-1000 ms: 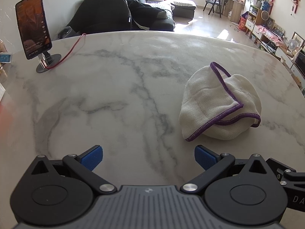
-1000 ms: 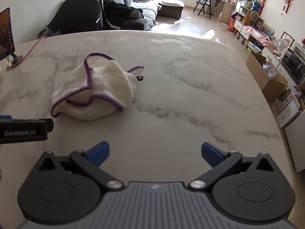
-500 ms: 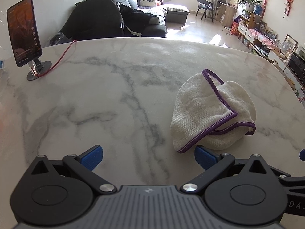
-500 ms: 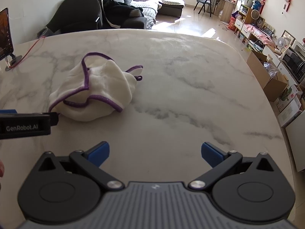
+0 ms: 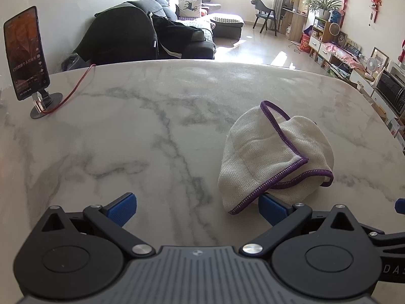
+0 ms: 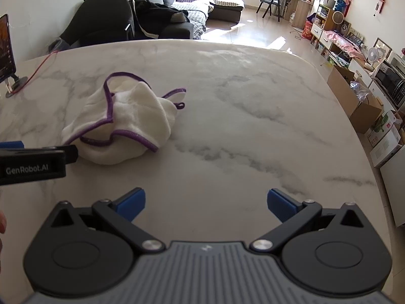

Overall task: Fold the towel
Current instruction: 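Move the left tool toward the towel's purple-edged corner and close on it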

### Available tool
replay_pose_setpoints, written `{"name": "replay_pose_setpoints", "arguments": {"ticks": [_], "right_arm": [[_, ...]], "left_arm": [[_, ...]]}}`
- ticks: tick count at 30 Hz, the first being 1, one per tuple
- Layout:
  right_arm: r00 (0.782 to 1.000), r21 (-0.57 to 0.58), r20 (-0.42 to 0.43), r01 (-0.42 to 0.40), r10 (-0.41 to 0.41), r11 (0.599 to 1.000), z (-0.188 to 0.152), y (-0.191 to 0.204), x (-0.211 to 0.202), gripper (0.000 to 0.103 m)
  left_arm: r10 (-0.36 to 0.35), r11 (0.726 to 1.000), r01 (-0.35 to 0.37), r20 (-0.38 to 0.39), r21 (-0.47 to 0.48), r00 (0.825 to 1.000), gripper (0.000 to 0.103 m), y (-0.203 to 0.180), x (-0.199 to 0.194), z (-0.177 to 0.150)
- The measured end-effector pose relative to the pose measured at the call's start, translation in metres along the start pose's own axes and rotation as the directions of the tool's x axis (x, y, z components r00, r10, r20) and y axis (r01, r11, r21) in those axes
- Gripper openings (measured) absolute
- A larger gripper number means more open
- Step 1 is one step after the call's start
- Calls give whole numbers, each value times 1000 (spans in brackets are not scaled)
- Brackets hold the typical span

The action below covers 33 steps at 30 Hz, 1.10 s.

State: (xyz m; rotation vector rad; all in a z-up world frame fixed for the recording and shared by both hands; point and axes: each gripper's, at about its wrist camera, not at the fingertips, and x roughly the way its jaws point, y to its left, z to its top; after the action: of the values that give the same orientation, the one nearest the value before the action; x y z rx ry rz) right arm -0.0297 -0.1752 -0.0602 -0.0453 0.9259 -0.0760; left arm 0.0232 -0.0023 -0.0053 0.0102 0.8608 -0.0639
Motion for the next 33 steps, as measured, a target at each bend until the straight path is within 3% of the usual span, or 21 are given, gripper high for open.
{"name": "replay_pose_setpoints", "arguments": {"ticks": [18, 26, 30, 33], "right_arm": [[1000, 4, 5, 4, -4, 1000, 2, -3, -1, 103], [1000, -3, 8, 4, -4, 1000, 3, -3, -3, 103], [1000, -1, 6, 4, -4, 1000, 4, -3, -3, 103], [1000, -4, 7, -1, 1, 1000, 5, -2, -3, 103]], "left_arm": [[-27, 999, 26, 32, 26, 999, 102, -9, 2, 12], [-71, 997, 69, 47, 35, 996, 102, -14, 4, 15], [-92, 996, 91, 56, 28, 994, 95, -14, 4, 16], [-101, 995, 100, 54, 19, 993, 81, -12, 4, 15]]}}
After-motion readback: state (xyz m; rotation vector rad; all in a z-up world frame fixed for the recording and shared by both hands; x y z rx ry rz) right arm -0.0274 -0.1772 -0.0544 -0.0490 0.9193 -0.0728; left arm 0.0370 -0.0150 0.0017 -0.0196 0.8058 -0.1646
